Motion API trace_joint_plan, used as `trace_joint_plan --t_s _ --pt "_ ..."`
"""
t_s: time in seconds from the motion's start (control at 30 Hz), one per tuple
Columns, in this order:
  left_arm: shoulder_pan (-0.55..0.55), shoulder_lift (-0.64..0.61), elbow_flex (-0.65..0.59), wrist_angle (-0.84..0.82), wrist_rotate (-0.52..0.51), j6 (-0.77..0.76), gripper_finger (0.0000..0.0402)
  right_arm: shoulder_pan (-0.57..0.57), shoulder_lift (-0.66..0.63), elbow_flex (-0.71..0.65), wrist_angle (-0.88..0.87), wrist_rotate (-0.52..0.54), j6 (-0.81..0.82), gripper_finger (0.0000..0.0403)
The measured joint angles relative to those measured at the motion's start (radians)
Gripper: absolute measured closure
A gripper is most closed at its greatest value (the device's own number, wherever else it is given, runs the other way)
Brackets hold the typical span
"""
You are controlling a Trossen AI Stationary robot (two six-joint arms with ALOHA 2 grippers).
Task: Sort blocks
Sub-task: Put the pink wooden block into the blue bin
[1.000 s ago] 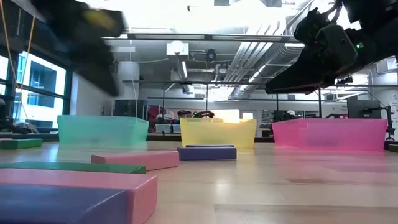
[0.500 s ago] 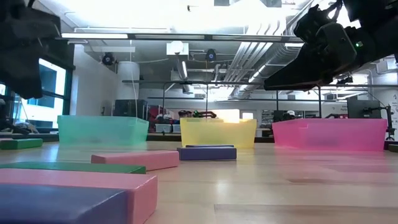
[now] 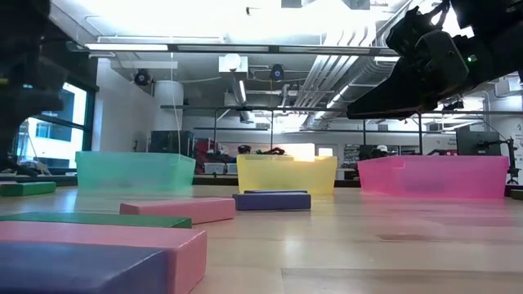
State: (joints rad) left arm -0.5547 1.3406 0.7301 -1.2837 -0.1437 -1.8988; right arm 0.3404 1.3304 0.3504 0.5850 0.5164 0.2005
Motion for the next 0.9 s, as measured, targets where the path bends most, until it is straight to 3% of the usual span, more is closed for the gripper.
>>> trace_joint_plan --t_s 0.3,0.67,0.9 --pt "0.061 0.026 -0.010 0.038 0.030 0.052 0.0257 0.000 0.000 0.000 -0.010 0.002 0.002 0.0268" --pt "0.154 0.257 -0.010 0.034 0.125 0.176 0.0348 0.000 0.000 0.000 -0.009 0.001 0.001 0.0268" --pt "0.199 0.327 -0.011 0.042 0.136 0.298 0.0398 0.000 0.000 0.000 -0.010 0.001 0.001 0.0268"
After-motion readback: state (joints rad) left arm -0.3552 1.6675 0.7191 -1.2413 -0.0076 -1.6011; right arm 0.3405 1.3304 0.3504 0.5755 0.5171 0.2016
